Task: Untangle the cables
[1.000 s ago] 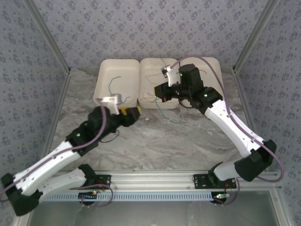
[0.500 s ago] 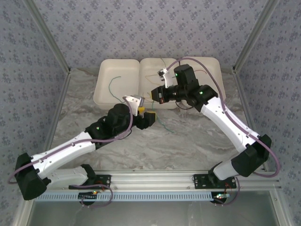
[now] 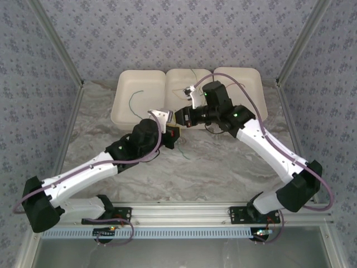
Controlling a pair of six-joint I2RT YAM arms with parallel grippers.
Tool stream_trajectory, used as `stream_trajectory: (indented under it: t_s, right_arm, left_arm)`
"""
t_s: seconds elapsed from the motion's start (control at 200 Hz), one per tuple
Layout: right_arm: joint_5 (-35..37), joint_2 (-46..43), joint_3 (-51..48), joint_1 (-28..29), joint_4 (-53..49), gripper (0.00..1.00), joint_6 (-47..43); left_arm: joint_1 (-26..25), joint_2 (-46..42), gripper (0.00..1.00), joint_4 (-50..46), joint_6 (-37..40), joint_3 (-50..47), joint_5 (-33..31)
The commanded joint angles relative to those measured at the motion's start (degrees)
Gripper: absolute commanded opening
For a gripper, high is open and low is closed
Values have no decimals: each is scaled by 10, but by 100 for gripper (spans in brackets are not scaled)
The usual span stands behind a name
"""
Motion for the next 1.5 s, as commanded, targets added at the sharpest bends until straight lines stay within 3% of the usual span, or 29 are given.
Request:
stream_trajectory:
  t_s: [0.0, 0.085, 0.235, 0.385, 0.475, 0.764, 0.879, 0.919, 1.004, 1.069, 1.094, 1.214, 1.229, 1.239, 1.259, 1.274, 1.419, 1.494]
  right_arm:
    - [79, -67, -15, -2, -2, 39, -13]
    - [136, -121, -44, -2, 15, 50, -11]
    - [198, -194, -96, 4, 23, 53, -10]
    - [215, -248, -196, 20, 82, 54, 15]
    - [223, -262, -233, 38, 104, 54, 25]
    - [221, -261, -262, 69, 116, 54, 26]
    - [224, -257, -263, 68, 110, 55, 18]
    - [226, -255, -264, 67, 106, 55, 15]
    - [229, -256, -269, 63, 105, 57, 13]
    - [231, -254, -271, 58, 104, 58, 14]
    - [233, -253, -270, 57, 102, 58, 15]
    - [262, -258, -261, 51, 77, 60, 12]
    - [271, -260, -260, 51, 72, 62, 11]
    - [276, -262, -259, 50, 69, 70, 11]
    - [288, -265, -258, 49, 63, 94, 10]
    - [298, -267, -257, 48, 60, 98, 9]
    - [478, -304, -260, 39, 2, 99, 22]
    - [586, -328, -275, 39, -10, 99, 6]
  left_arm:
    - [47, -34, 0, -56, -54, 36, -18]
    - [101, -41, 0, -106, -68, 52, -6]
    - [237, -19, 0, -161, -81, 99, 72]
    - [374, 76, 0, -178, -86, 171, 145]
    - [431, 157, 0, -156, -95, 219, 202]
    - [464, 432, 0, -181, -81, 417, 300]
    - [464, 503, 0, -243, -59, 488, 320]
    - [464, 510, 10, -254, -51, 496, 318]
    - [464, 501, 48, -280, -40, 501, 277]
    - [464, 479, 63, -286, -38, 492, 244]
    - [464, 469, 76, -290, -38, 488, 232]
    - [464, 410, 84, -292, -40, 449, 184]
    - [464, 399, 96, -290, -41, 440, 178]
    - [464, 391, 98, -288, -41, 432, 174]
    - [464, 375, 99, -284, -42, 419, 165]
    - [464, 360, 99, -279, -43, 406, 160]
    - [462, 197, 99, -215, -53, 249, 96]
    - [446, 112, 99, -219, -39, 186, 18]
